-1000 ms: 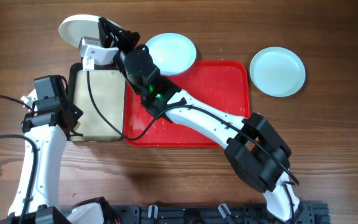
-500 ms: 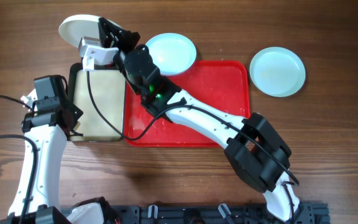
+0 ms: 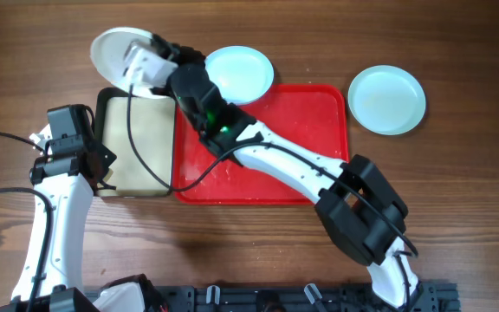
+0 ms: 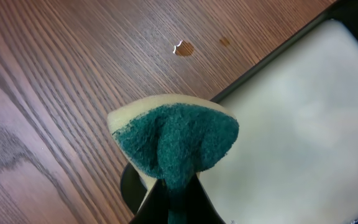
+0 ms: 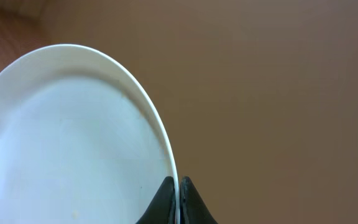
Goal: Clean dirty plates on tray and stack at the side
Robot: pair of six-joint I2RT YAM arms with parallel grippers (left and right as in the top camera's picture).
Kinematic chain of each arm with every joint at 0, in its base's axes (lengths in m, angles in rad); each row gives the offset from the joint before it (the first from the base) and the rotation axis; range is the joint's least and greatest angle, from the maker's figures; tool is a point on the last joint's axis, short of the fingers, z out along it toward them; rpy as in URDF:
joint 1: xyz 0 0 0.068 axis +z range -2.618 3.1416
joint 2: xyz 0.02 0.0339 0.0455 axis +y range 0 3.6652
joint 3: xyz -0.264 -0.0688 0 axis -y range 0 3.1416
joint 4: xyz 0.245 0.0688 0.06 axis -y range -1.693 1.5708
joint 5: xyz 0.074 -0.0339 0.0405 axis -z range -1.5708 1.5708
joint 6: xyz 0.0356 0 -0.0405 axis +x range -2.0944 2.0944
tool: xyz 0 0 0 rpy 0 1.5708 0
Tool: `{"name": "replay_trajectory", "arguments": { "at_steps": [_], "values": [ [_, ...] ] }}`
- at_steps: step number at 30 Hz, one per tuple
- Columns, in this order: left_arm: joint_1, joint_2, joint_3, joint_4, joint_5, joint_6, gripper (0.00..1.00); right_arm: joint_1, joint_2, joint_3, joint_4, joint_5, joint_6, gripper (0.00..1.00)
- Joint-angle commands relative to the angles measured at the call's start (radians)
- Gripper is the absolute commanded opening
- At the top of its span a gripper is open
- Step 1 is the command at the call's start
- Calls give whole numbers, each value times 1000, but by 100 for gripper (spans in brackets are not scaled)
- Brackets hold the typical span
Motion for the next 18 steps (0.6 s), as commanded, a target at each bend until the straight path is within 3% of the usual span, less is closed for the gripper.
{"name": "replay_trajectory", "arguments": {
  "at_steps": [1,5,10,14,18],
  "values": [
    [7,-11,-6,5,1,5,4,-60,10,14,-119,-103,433,4],
    [7,-11,-6,5,1,5,4,-116,2,14,-253,-421,697,4],
    [7,-11,-6,6,2,5,4,-192,-58,16,-348,-650,886,4],
    [7,-11,-6,7,5,5,4,-267,-147,16,-476,-731,952,4],
    [7,-11,-6,7,5,5,4,-374,-267,16,-718,-730,908,4]
  ]
}}
